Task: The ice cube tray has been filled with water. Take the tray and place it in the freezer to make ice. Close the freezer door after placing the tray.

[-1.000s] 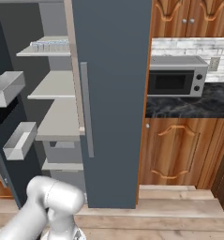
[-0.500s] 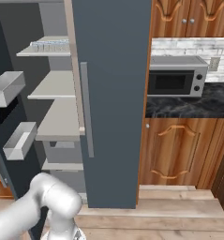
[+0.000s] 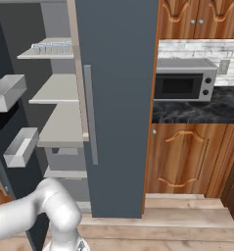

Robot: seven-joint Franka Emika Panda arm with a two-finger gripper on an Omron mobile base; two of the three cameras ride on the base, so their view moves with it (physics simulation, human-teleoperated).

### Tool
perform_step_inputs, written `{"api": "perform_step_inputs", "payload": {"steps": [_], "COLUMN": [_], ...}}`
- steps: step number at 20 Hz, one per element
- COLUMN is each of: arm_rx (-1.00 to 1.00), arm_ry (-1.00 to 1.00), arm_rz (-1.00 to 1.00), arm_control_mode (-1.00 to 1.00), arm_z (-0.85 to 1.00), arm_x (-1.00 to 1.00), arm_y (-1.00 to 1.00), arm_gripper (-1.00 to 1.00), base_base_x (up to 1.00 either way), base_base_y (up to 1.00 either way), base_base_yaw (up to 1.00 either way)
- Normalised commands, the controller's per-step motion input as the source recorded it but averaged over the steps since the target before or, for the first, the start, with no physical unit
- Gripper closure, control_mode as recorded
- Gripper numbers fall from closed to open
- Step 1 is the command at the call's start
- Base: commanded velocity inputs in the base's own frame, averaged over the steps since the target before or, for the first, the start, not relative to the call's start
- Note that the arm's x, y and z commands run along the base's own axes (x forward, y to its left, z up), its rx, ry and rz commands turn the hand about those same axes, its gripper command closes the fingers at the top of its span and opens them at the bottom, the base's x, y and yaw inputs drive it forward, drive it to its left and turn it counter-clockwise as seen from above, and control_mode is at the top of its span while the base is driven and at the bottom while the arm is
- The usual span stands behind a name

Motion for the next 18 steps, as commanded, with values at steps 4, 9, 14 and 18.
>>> {"api": "perform_step_inputs", "payload": {"steps": [4,9,14,18], "arm_rx": [0.0,-0.01,0.0,0.0], "arm_ry": [-0.03,-0.05,-0.05,-0.07], "arm_rz": [-0.12,-0.11,-0.02,0.0], "arm_control_mode": [-1.0,-1.0,-1.0,-1.0], "arm_z": [-0.01,0.0,0.0,0.11], "arm_x": [0.51,0.15,0.0,0.0], "arm_y": [0.0,-0.45,-0.99,-1.0], "arm_gripper": [-1.0,-1.0,-1.0,-1.0], "base_base_x": [0.0,0.0,0.0,0.0], "base_base_y": [0.0,0.0,0.0,0.0], "base_base_yaw": [0.0,0.0,0.0,0.0]}}
